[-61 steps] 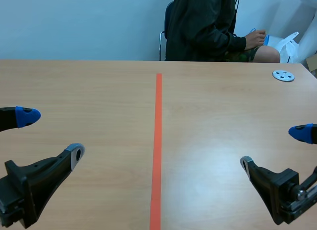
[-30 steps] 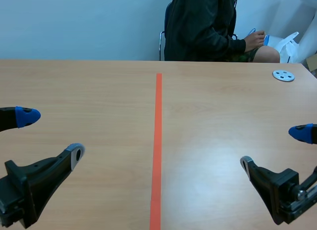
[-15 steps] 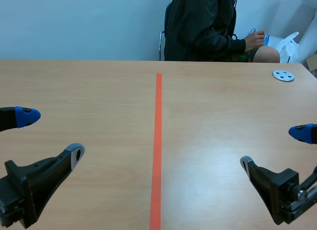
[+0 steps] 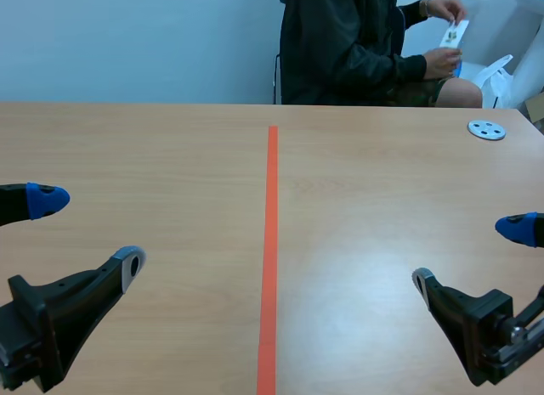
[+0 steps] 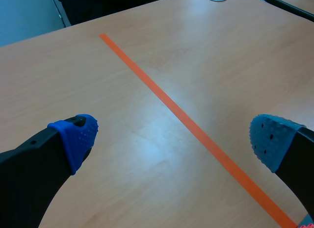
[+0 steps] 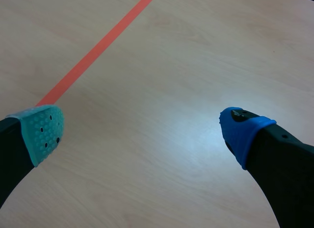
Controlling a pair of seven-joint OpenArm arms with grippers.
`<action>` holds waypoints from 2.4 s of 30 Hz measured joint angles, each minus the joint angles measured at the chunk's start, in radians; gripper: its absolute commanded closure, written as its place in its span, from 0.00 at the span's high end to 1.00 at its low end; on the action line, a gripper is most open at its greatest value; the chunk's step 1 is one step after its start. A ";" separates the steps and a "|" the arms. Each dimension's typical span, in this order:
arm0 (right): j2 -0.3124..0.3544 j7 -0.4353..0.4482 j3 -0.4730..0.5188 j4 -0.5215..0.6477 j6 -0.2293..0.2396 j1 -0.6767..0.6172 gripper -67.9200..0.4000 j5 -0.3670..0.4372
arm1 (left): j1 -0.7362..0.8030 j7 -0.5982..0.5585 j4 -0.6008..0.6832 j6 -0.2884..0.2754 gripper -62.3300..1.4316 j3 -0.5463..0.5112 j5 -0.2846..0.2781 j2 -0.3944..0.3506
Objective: Sort the leaf by its shape. The table is split by an orange tape line. A compound leaf with several leaflets goes to the left side, a simple leaf with one blade goes to the right side. Return to the home posture when a red brick is placed on the table.
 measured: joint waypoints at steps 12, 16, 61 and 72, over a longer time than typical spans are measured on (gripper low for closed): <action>0.000 0.000 0.000 0.000 0.000 0.000 1.00 0.000 | 0.000 0.000 0.000 0.000 1.00 0.000 0.000 0.000; 0.000 0.000 0.000 0.000 0.000 0.000 1.00 0.000 | 0.000 0.000 0.000 0.000 1.00 0.000 0.000 0.000; 0.000 -0.037 0.000 0.000 0.000 0.000 1.00 -0.042 | 0.000 0.000 0.000 0.000 1.00 0.000 0.000 0.000; 0.000 -0.041 -0.044 -0.093 0.089 0.159 1.00 -0.042 | 0.000 0.000 0.000 0.000 1.00 0.000 0.000 0.000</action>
